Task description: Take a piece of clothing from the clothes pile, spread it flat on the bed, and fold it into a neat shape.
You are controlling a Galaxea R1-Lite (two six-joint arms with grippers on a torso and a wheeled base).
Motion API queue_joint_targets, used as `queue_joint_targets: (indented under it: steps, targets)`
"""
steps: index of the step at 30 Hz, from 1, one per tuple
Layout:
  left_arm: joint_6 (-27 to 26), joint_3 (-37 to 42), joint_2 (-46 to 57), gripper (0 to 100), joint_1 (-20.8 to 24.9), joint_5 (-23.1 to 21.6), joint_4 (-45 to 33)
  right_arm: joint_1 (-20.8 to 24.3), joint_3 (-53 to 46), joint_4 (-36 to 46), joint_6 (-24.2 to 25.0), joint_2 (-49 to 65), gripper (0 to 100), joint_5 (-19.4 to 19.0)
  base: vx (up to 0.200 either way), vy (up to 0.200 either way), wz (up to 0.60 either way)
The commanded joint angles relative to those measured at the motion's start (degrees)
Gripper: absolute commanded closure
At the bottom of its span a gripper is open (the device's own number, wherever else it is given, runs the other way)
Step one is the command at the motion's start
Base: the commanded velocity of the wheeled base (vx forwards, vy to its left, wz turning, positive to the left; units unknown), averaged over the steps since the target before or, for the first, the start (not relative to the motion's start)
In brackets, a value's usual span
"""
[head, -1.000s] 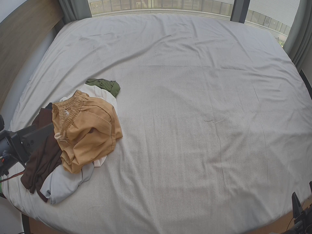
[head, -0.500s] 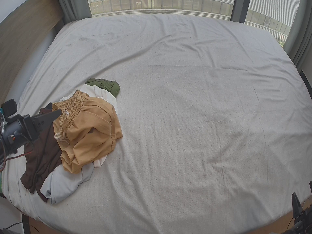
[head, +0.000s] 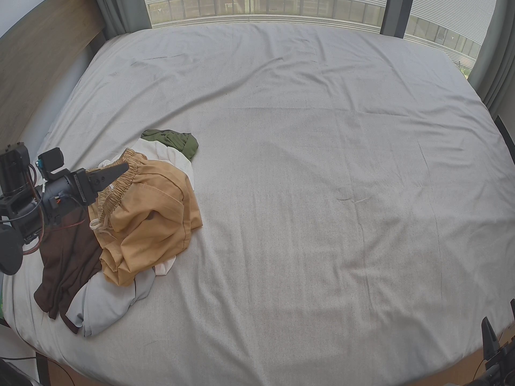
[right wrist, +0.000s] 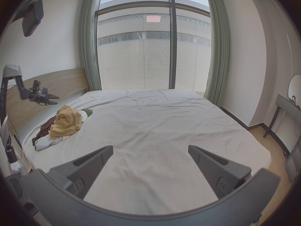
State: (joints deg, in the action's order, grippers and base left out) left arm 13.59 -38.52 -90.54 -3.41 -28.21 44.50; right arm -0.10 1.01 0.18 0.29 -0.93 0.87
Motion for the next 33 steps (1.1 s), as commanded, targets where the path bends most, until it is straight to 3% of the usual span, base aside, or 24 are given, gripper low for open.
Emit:
queue_joint_targets:
  steps: [1, 21, 33]
  targets:
    - [0.0, -1.5, -6.6, 0, -0.2, -0.5, 2.1, 0.0, -1.0, 0.0, 0.0, 0.7, 0, 0.0, 0.000, 0.000, 0.00]
    - [0.1, -4.0, -12.1, 0, 2.2, -1.8, 2.2, 0.0, -1.0, 0.0, 0.1, 0.7, 0, -0.1, 0.000, 0.000, 0.00]
    - [-0.1, -3.0, -11.9, 0, 2.0, -10.6, 3.3, 0.0, -0.9, 0.0, 0.1, 0.7, 0, -0.1, 0.000, 0.000, 0.00]
